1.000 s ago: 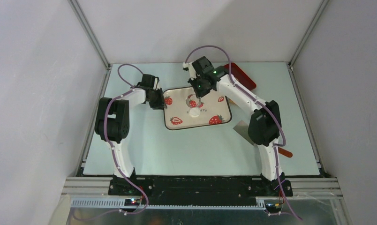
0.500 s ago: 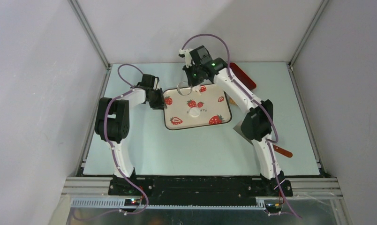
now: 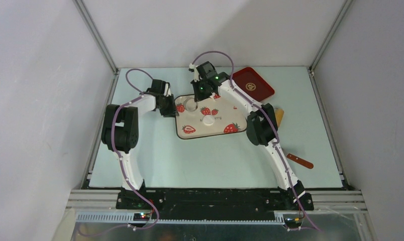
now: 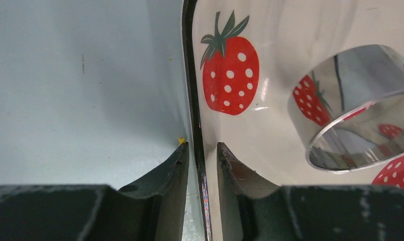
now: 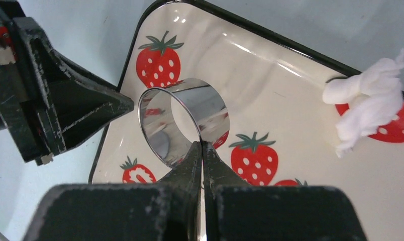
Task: Roll out the dumpling wrappers from the dough
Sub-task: Place the dumpling mold on the work surface.
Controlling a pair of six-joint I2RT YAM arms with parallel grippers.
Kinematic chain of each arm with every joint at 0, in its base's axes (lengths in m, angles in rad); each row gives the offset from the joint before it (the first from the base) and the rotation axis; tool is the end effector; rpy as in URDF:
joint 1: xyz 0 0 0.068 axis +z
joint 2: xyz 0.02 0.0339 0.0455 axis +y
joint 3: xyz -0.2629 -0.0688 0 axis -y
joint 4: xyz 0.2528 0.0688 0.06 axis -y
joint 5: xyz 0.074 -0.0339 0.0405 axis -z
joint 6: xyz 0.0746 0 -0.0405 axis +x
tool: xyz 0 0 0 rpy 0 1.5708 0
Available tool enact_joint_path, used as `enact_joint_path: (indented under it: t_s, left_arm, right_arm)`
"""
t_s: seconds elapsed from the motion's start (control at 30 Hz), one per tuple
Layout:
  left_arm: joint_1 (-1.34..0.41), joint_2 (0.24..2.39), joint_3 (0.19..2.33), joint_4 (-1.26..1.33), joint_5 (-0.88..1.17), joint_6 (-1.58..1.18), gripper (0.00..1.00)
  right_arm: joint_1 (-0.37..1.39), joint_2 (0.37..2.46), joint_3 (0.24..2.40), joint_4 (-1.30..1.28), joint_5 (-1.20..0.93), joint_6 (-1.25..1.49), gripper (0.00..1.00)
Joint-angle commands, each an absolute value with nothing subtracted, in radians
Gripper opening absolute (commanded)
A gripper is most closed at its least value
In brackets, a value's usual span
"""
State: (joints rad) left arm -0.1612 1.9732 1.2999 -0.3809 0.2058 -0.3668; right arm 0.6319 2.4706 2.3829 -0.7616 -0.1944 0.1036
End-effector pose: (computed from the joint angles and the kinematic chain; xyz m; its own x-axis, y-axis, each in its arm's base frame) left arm 0.4226 -0.0842 0.1168 -0.8932 -0.2104 -0.3973 -0.0681 0.9369 -0.3430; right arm 0.4597 0.3543 0.2041 -0.6732 -0.3670 -0.6420 -0.6162 0.7584 0.2126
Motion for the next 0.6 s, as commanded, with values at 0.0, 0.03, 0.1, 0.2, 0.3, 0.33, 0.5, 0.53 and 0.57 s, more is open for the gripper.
enact_joint_path:
  t_s: [0.0,0.03,0.1,0.2,0.3,0.33,0.5,0.53,0.57]
  left_arm:
    - [-0.146,1.996,1.298,-0.42,0.197,-0.367,0.33]
    - [-0.145,1.997,1.298,-0.42,0.199,-0.368,0.33]
    - [-0.145,1.997,1.297,-0.42,0.202,-0.369,0.33]
    - [-0.143,1.998,1.299,-0.421,0.204,-0.369,0.33]
    - [-0.143,1.999,1.299,-0.419,0.205,-0.371,0.33]
    - [-0.144,1.999,1.298,-0.42,0.205,-0.371,0.33]
    - [-0.144,1.999,1.299,-0.42,0.204,-0.371,0.33]
    - [-0.144,1.999,1.299,-0.42,0.203,-0.371,0.33]
    - [-0.143,1.999,1.299,-0.42,0.203,-0.37,0.33]
  right_arm:
    - [0.618,2.504,2.449,-0.697,-0.26,0.204,0.0]
    - [0.617,2.518,2.453,-0.691,-0.267,0.214,0.0]
    - [0.617,2.538,2.463,-0.678,-0.278,0.24,0.0]
    - [0.625,2.563,2.484,-0.662,-0.286,0.26,0.0]
    - [0.641,2.589,2.518,-0.648,-0.294,0.261,0.0]
    - [0.645,2.594,2.533,-0.646,-0.287,0.259,0.0]
    - [0.649,2.619,2.564,-0.654,-0.282,0.25,0.15]
    - [0.642,2.616,2.567,-0.658,-0.286,0.246,0.22]
    - [0.638,2.613,2.569,-0.662,-0.289,0.233,0.34]
